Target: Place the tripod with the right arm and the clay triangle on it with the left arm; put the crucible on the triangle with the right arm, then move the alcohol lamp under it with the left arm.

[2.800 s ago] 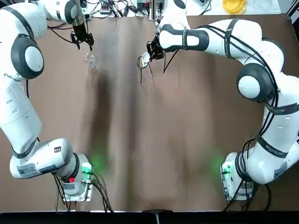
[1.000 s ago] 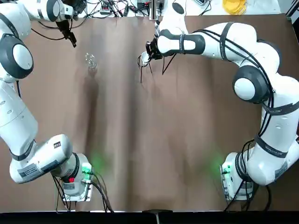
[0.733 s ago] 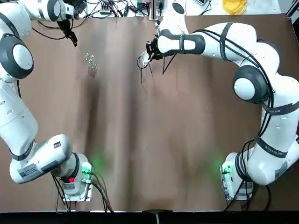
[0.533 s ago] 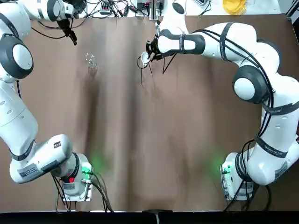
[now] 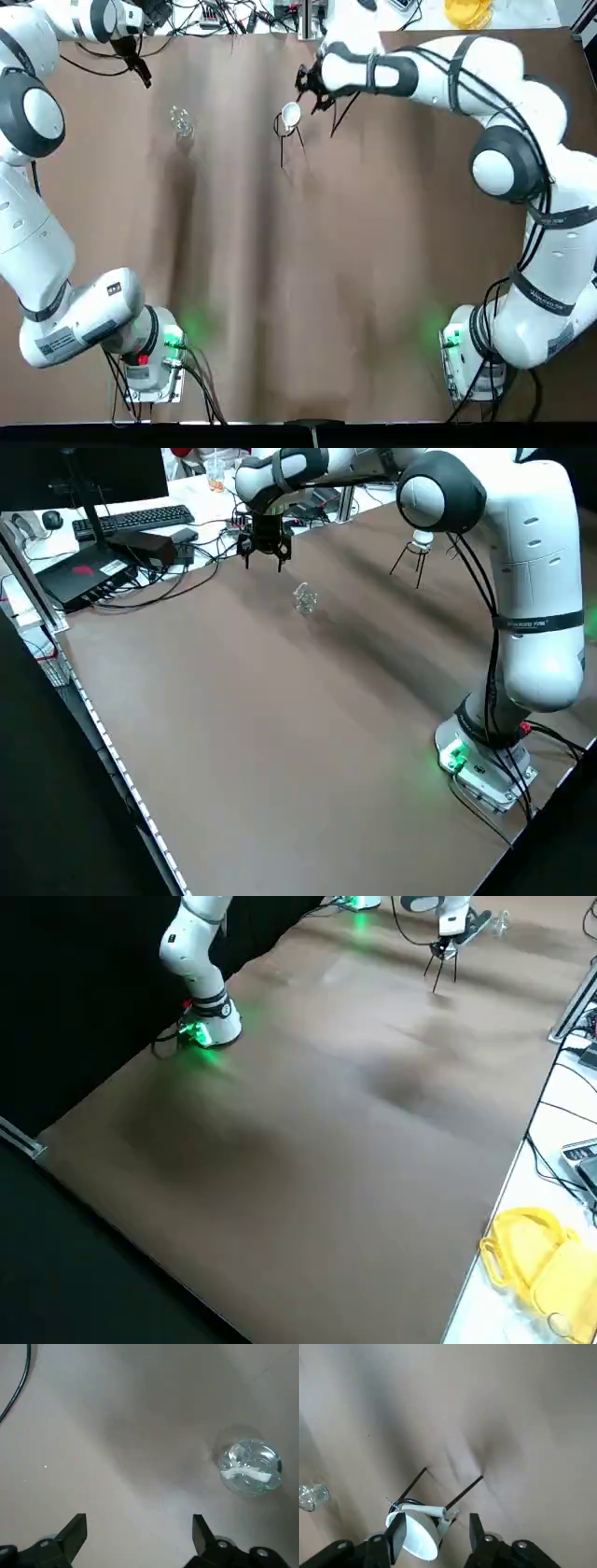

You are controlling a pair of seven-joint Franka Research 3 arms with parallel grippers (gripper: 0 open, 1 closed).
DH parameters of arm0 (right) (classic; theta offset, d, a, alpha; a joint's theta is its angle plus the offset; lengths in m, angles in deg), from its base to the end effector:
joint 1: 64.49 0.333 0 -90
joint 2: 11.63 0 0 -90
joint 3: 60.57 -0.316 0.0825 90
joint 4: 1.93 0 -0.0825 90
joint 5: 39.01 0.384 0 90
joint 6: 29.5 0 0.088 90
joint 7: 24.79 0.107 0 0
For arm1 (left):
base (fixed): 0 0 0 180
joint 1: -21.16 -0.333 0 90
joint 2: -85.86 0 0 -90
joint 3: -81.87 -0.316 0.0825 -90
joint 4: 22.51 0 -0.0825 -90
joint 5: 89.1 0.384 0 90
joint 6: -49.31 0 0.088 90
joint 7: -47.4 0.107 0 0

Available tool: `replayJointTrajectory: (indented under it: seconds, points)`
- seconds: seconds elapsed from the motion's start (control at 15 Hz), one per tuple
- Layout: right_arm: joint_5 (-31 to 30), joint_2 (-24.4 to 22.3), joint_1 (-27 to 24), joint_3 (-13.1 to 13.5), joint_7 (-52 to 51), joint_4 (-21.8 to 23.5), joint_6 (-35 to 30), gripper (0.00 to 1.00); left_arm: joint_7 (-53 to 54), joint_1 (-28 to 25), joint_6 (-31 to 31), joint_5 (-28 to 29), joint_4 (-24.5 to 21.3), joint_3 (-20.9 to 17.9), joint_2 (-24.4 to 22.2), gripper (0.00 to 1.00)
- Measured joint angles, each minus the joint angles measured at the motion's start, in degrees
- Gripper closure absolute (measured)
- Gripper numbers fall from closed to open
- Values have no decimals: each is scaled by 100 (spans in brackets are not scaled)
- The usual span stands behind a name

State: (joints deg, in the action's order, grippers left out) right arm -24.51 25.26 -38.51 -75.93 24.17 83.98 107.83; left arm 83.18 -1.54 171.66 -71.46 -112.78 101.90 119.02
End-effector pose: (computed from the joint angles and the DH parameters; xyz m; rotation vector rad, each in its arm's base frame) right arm 0.5750 0.4586 0.3294 -2.6612 0.4996 0.0807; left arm 0.6909 0.0803 0.3201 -2.8863 1.0309 0.0044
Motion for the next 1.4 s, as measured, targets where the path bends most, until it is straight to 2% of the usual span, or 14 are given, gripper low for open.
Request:
replayJointTrajectory:
  seconds: [0.2,0.33,0.47,0.53,0.6,0.73,0.87,1.07,1.27,1.4]
  points:
    - [-4,-477,-464,12,-254,-69,-850,34,261,-34,232,-87,0,-11,4,0]
    - [-5,-827,-852,24,-676,-75,-1523,33,809,-138,367,-463,-8,-12,42,0]
    - [-6,-1123,-1283,36,-1238,-75,-2150,27,1588,-276,472,-1048,-17,-16,150,0]
    - [-12,-1373,-1743,43,-1861,-75,-2751,26,2418,-400,526,-1679,-23,-19,321,0]
    - [-42,-1488,-1980,47,-2196,-75,-3034,26,2784,-438,550,-1972,-24,-19,409,0]
    - [-396,-1716,-2420,50,-2855,-74,-3584,22,3510,-498,572,-2530,-24,-23,574,0]
    - [-779,-1899,-2701,48,-3363,-73,-3899,22,4278,-545,573,-3096,-26,-27,720,0]
    - [-1030,-2142,-2950,48,-4022,-71,-4287,16,5594,-631,573,-3983,-34,-31,925,0]
    - [-1232,-2328,-3106,53,-4418,-69,-4519,0,6799,-656,566,-4728,-47,-40,1140,0]
    - [-1326,-2460,-3191,57,-4465,-69,-4621,0,7344,-708,422,-4967,-55,-49,1256,0]
